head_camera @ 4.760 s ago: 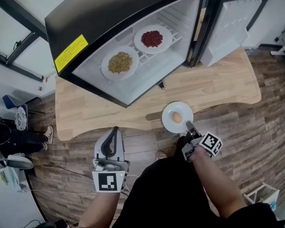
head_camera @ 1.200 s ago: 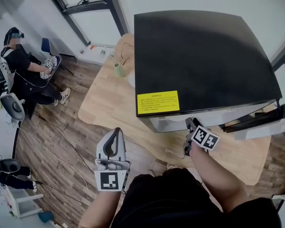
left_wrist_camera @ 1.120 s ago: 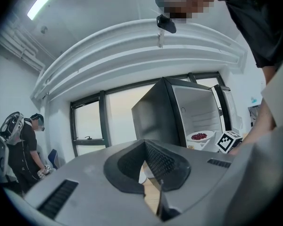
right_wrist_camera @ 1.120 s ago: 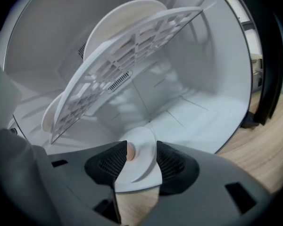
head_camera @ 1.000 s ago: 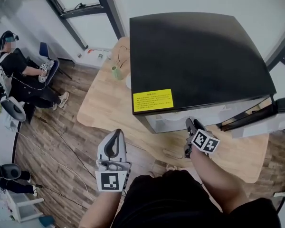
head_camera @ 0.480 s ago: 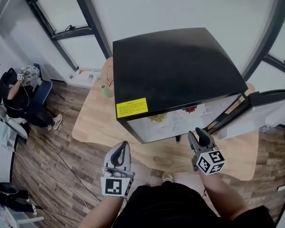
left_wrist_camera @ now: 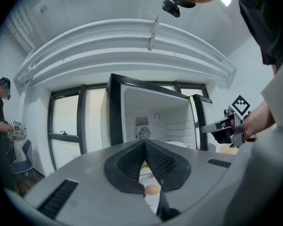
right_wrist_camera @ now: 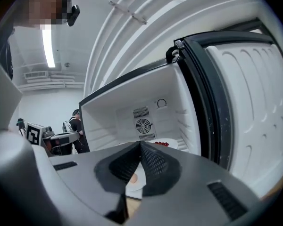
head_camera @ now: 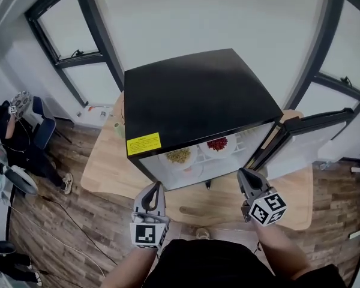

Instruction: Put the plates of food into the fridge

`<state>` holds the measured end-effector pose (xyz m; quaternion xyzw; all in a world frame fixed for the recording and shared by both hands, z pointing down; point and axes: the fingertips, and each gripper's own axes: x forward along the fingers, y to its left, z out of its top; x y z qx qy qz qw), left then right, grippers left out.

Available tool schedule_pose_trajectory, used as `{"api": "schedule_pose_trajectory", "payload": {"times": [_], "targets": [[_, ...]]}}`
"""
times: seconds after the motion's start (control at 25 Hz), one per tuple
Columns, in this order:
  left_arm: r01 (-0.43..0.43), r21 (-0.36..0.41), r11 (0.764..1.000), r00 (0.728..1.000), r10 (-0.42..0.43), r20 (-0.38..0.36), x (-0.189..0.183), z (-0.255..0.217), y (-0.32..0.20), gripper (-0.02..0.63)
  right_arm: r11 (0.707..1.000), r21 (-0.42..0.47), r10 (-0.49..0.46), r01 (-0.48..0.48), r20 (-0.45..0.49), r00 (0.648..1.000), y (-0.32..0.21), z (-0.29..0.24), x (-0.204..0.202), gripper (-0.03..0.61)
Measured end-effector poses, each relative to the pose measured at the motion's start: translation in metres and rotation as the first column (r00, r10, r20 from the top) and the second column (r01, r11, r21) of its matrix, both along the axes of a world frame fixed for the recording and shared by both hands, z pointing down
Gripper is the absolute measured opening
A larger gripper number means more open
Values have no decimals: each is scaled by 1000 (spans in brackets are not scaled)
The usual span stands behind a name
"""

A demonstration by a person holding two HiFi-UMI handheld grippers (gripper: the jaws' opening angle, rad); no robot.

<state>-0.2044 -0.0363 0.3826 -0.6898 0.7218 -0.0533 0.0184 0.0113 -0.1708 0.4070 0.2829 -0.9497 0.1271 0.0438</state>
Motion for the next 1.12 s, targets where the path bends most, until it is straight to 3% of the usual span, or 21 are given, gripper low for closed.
{"api": "schedule_pose_trajectory", "payload": {"times": [0.44,0.64,1.12], "targets": [[62,27,998,998,-63,11,-4,-3,-8,4,1000,5,-10,10,-4,1000,-18,-5,4,22],[65,78,995,998,-67,12,-4,-15,-7,3,1000,7,-3,3,3,1000,-23,-6,1,21],[90,70,994,996,-88,-21,-11,-6,-23,4,1000,-11,5,-5,6,1000,-43,3,-3,21]]}}
